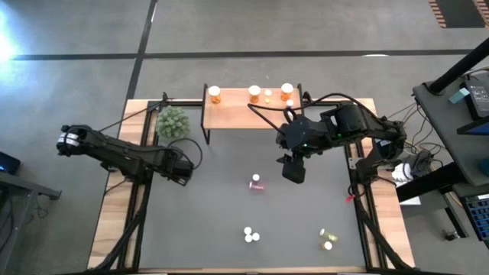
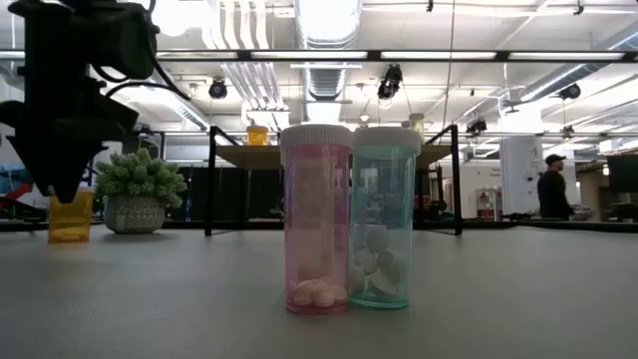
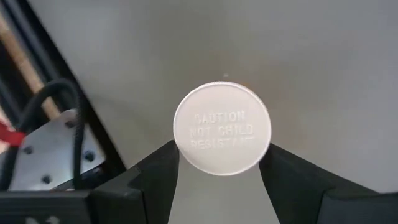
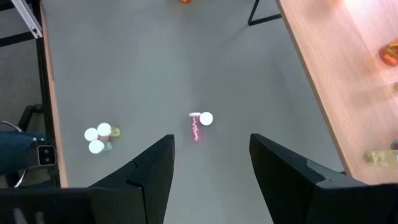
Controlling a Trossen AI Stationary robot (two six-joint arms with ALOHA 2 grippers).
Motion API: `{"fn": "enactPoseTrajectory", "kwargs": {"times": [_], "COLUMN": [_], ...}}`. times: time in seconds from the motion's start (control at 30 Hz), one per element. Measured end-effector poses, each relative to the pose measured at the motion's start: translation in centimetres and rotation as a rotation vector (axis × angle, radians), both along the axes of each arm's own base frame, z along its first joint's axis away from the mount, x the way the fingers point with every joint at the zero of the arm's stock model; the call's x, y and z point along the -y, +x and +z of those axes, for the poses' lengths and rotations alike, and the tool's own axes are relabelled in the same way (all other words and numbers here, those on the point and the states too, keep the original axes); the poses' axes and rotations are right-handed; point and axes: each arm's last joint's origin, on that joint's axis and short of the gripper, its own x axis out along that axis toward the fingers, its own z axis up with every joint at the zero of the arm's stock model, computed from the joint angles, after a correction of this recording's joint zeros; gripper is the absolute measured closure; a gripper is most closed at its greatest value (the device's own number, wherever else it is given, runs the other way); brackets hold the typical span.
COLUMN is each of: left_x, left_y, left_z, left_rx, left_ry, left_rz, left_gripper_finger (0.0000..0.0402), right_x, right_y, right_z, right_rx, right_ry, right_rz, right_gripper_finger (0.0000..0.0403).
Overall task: Pick and place medicine bottles onto shelf by color
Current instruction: Put the large orange pill bottle on the shelf
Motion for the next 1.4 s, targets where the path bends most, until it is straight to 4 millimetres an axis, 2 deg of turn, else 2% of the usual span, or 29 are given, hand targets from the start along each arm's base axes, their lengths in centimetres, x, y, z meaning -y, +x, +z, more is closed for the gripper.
{"fn": "enactPoseTrajectory", "kwargs": {"times": [0.17, 0.4, 0.77, 1.07, 1.4], "left_x": [0.0, 0.0, 0.2, 0.3, 0.3], "left_y": [0.2, 0.3, 1.4, 2.0, 2.3], "left_z": [-1.3, -1.5, -0.1, 1.0, 1.1], "left_rx": [0.021, 0.007, 0.055, 0.098, 0.123], "left_ry": [0.001, 0.024, -0.016, -0.024, -0.026], "left_rz": [0.001, 0.001, -0.082, -0.083, -0.079], "left_gripper_finger": [0.0200, 0.0200, 0.0201, 0.0201, 0.0201], "right_x": [0.0, 0.1, 0.1, 0.1, 0.1], "right_y": [0.0, 0.0, 0.1, 0.2, 0.3], "right_z": [0.0, 0.0, 0.0, 0.0, 0.1], "right_rx": [0.000, 0.002, 0.003, 0.008, 0.015], "right_ry": [0.007, -0.016, -0.125, -0.125, -0.124], "right_rz": [-0.010, -0.007, 0.108, 0.109, 0.109], "right_gripper_finger": [0.0204, 0.0204, 0.0204, 0.0204, 0.0204]}}
